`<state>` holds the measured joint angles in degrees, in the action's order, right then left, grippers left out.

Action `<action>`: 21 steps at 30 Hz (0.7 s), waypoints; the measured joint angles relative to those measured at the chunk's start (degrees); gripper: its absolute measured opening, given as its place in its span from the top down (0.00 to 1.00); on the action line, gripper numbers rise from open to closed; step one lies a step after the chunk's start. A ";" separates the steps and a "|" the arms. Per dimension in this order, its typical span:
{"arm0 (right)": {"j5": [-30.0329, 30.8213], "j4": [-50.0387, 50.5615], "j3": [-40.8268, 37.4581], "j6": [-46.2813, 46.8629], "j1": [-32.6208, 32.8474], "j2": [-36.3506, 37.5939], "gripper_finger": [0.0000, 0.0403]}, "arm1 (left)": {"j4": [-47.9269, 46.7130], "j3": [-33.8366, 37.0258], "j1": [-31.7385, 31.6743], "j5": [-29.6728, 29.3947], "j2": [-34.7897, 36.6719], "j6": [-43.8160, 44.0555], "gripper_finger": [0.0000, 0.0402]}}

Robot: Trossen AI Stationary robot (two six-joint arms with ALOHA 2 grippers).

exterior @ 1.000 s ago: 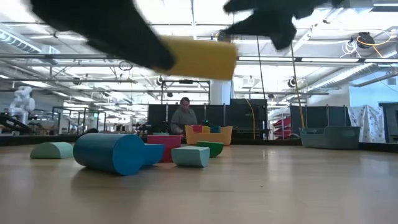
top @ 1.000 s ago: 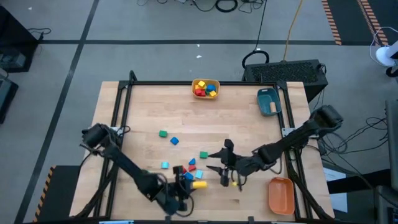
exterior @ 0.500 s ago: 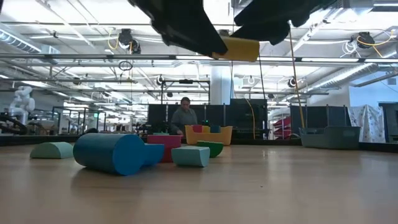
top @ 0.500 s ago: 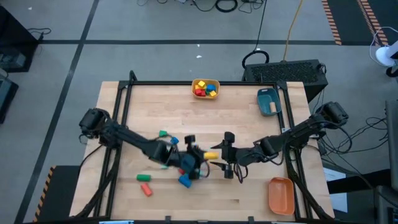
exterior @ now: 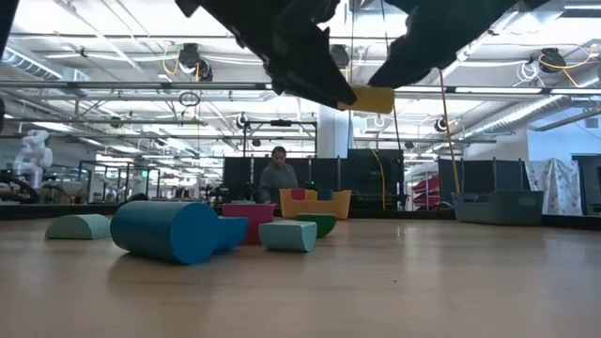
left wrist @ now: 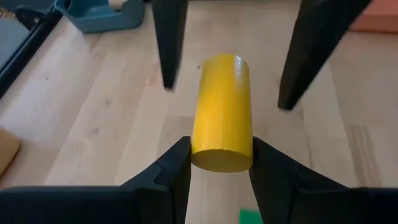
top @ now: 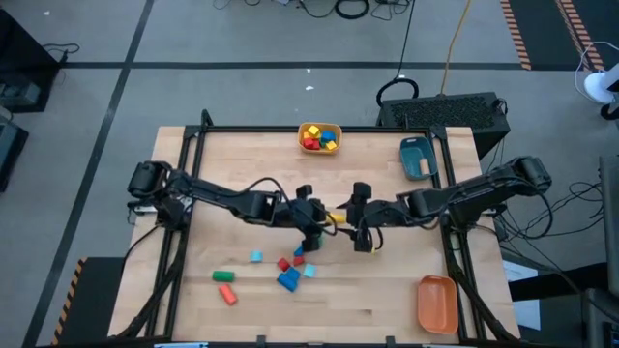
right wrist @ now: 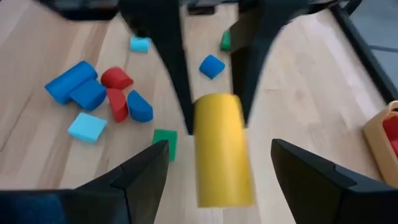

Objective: Sort blocks by size
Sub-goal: Put the yellow cylindrical block into the blue bin

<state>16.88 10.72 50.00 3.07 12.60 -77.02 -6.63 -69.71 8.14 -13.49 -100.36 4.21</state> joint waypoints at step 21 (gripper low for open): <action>-0.89 2.44 0.00 -1.18 -3.98 -1.26 0.73 | 3.25 -0.02 -3.94 4.80 0.00 -2.01 0.62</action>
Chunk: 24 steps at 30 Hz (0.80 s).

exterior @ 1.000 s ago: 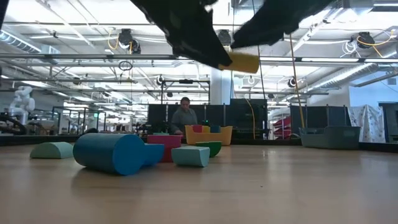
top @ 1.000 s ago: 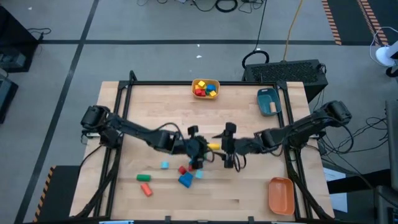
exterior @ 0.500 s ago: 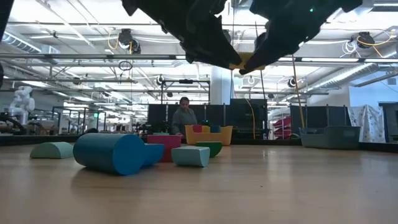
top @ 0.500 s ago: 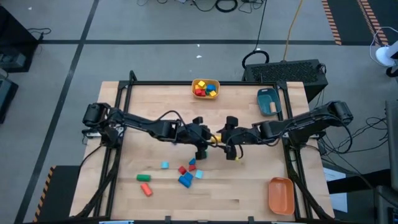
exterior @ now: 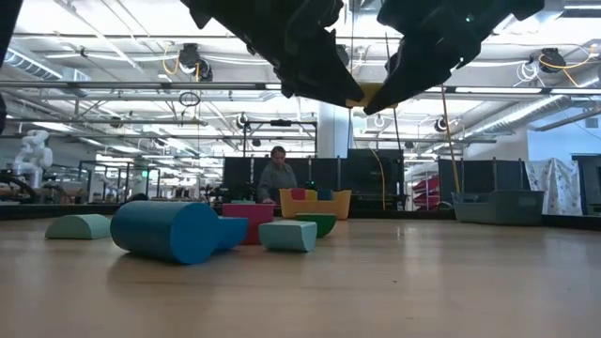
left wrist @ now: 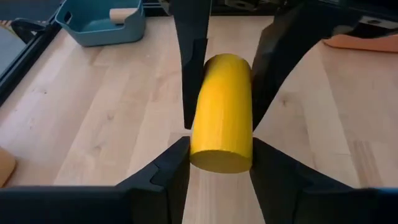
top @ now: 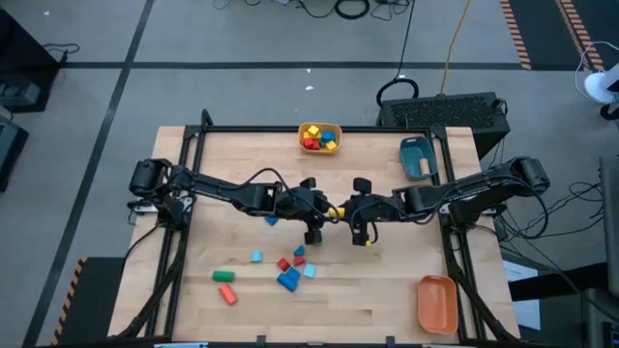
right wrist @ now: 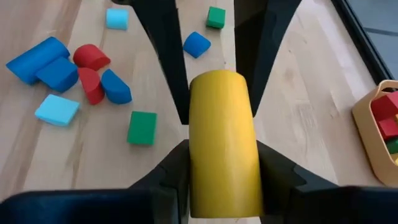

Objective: Sort blocks by size
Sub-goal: Put the yellow cylindrical block into the blue bin

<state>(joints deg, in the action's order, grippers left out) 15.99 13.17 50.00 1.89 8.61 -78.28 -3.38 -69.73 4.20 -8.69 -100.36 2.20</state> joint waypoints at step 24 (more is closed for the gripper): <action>10.65 27.77 -0.85 12.42 -29.47 10.60 0.73 | -9.38 0.49 -8.37 -2.15 0.00 -5.94 0.54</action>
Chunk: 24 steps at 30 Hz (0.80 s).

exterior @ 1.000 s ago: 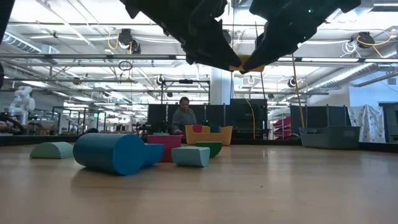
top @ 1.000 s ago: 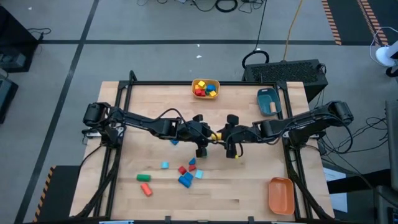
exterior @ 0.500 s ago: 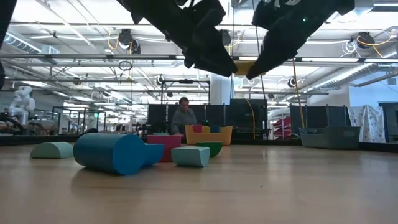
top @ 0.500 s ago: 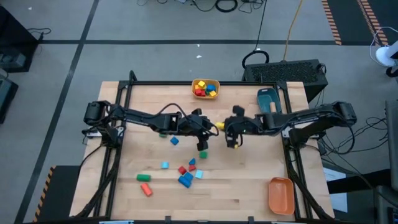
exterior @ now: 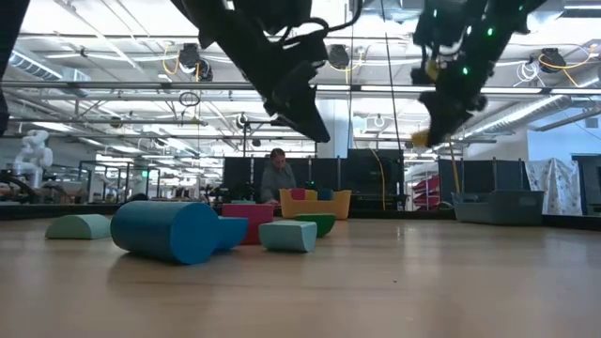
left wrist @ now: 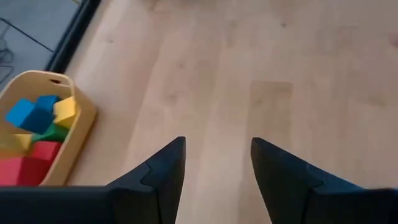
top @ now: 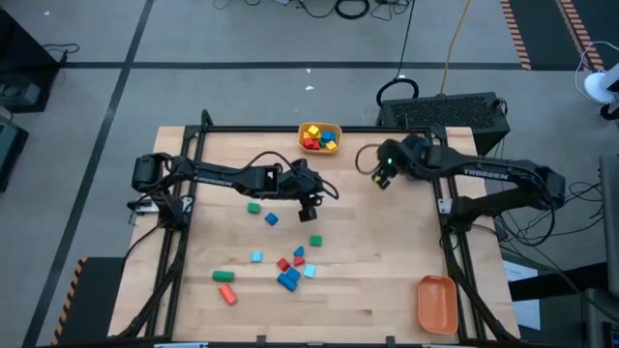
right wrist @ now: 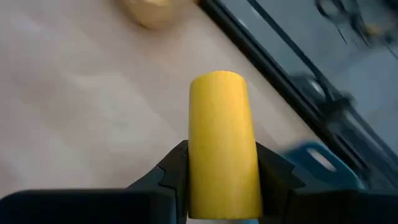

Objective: Sort blocks by size
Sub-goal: Put the yellow cylindrical block into the blue bin

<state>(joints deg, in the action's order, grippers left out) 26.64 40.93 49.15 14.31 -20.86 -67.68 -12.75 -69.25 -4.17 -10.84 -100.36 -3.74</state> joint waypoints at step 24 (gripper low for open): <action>-8.81 -8.00 -15.18 8.44 -28.46 -0.61 0.73 | 4.69 14.14 -10.17 7.85 0.90 -5.86 0.54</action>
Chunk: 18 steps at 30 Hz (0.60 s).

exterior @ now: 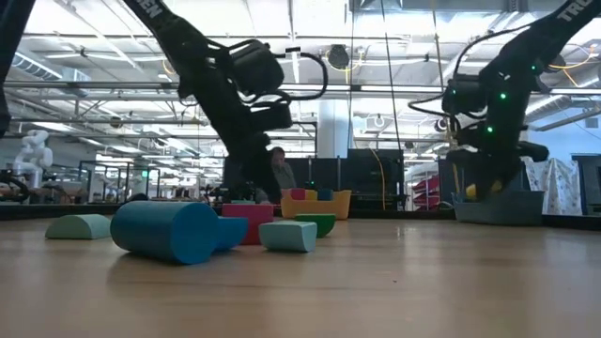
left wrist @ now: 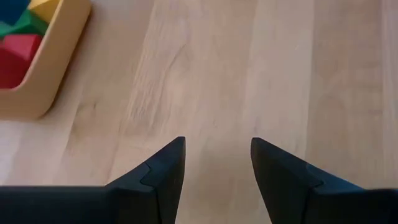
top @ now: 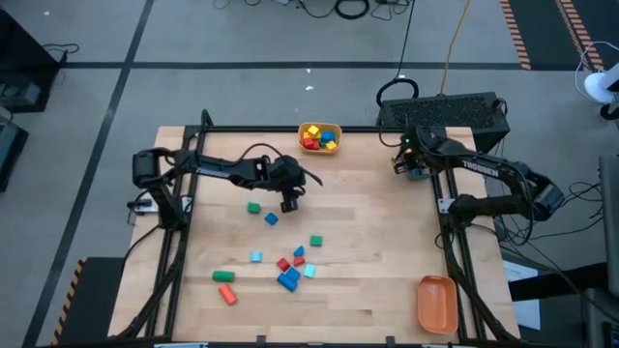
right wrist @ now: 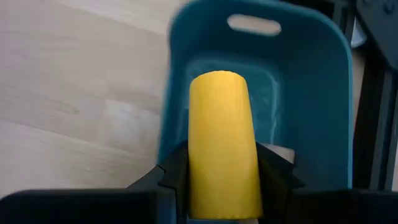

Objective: Sort blocks by size
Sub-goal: Put the yellow cylindrical block into the blue bin, then put the green cylindrical block into the blue bin

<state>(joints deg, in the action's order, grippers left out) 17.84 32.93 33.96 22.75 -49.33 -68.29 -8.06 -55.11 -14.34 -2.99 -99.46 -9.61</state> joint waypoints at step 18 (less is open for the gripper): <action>0.59 -6.56 -1.30 5.14 -0.47 0.14 0.35 | 5.93 18.61 -2.54 1.62 23.71 5.43 0.54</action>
<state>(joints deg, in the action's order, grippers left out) 18.43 26.38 32.67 27.89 -49.80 -68.15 -2.14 -36.50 -16.88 -1.36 -75.75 -4.17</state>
